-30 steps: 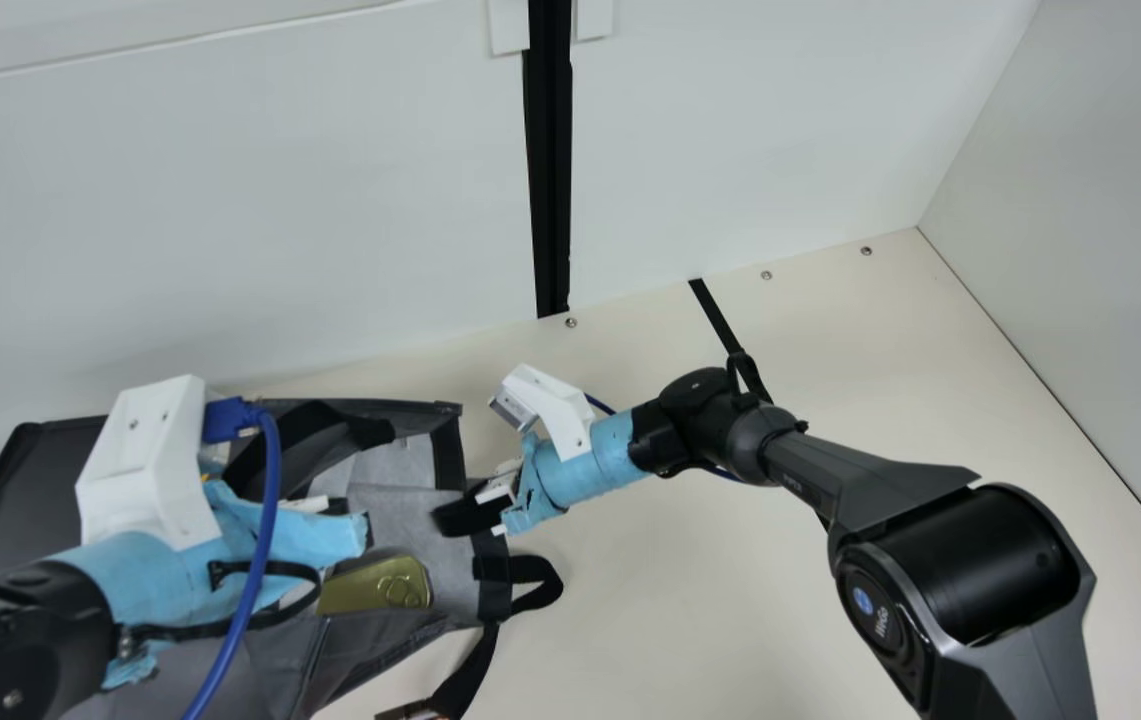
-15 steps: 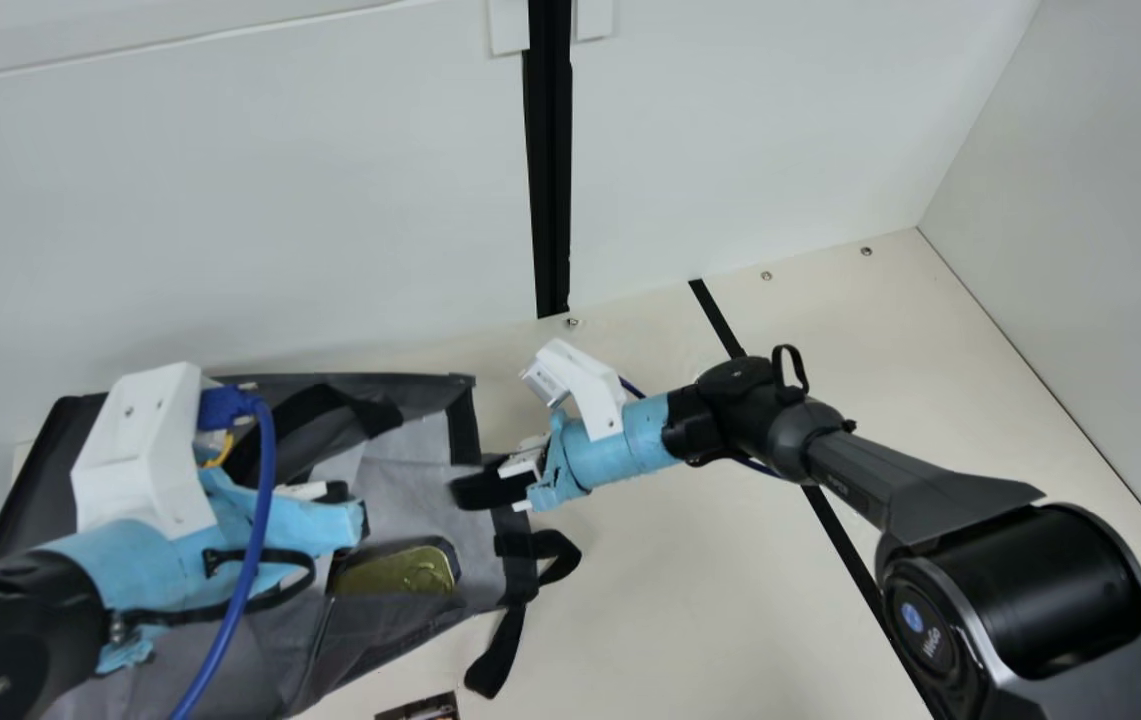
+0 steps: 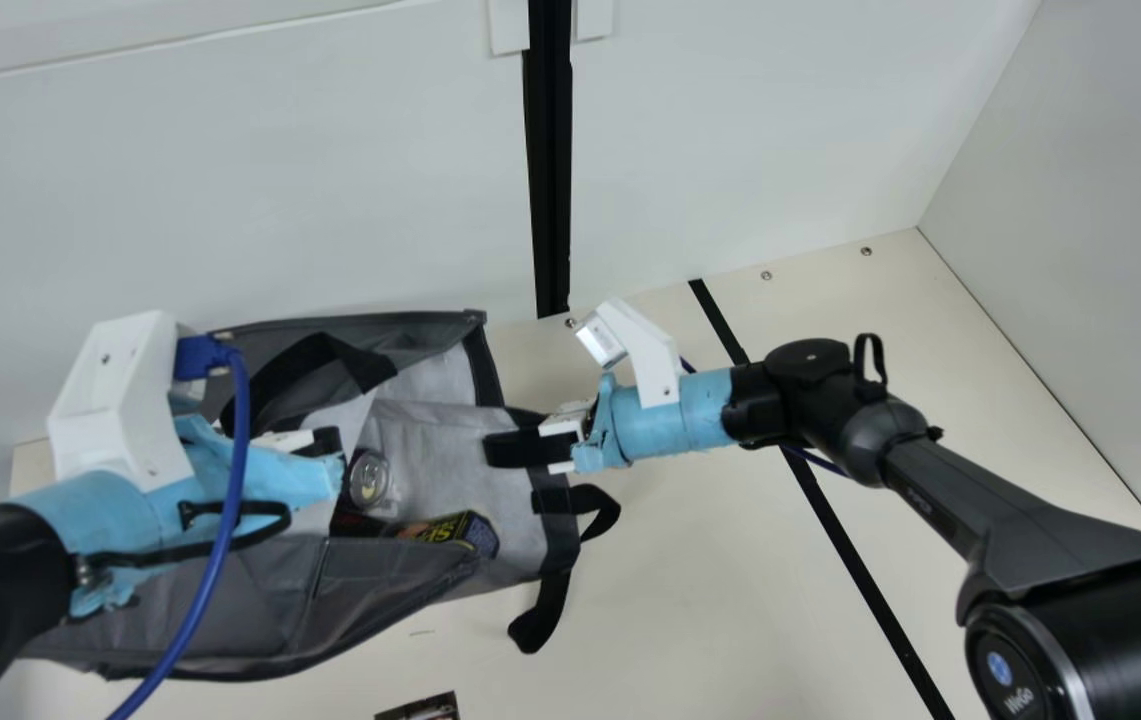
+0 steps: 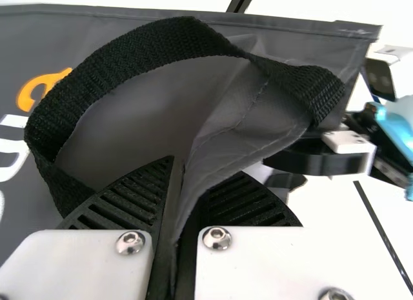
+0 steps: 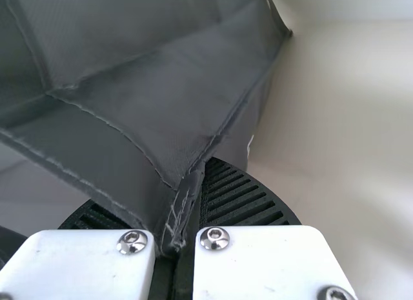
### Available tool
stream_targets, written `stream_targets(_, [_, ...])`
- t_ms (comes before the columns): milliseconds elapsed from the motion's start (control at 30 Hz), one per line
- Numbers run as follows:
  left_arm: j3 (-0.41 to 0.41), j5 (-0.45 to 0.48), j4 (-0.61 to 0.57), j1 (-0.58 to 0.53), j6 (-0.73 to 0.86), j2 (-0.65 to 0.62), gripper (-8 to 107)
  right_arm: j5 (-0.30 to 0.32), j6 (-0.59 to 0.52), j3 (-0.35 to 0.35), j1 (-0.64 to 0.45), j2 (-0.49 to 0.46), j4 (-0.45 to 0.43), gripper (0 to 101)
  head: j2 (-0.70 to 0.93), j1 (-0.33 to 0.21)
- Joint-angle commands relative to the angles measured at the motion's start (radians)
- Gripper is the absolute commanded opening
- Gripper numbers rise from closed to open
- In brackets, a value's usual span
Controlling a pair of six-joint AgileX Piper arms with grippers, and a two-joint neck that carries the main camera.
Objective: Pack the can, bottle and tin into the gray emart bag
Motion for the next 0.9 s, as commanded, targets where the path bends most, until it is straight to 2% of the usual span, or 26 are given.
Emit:
stream_targets(0, [-0.007, -0.007, -0.015, 0.007, 0.021, 0.002, 10, 0.010, 0.019, 0.003, -0.016, -0.025, 0.010, 0, -0.002, -0.023])
stream_targets(200, [-0.025, -0.027, -0.049, 0.020, 0.063, 0.001, 10, 0.046, 0.082, 0.017, -0.057, -0.100, 0.030, 0, -0.002, -0.023])
stream_targets(600, [-0.047, -0.045, -0.096, 0.021, 0.122, -0.038, 10, 0.047, 0.214, 0.055, -0.073, -0.269, 0.113, 0, -0.002, -0.023])
stream_targets(867, [-0.078, -0.026, -0.141, 0.028, 0.175, -0.076, 10, 0.047, 0.316, 0.056, -0.115, -0.394, 0.141, 0, -0.002, -0.023])
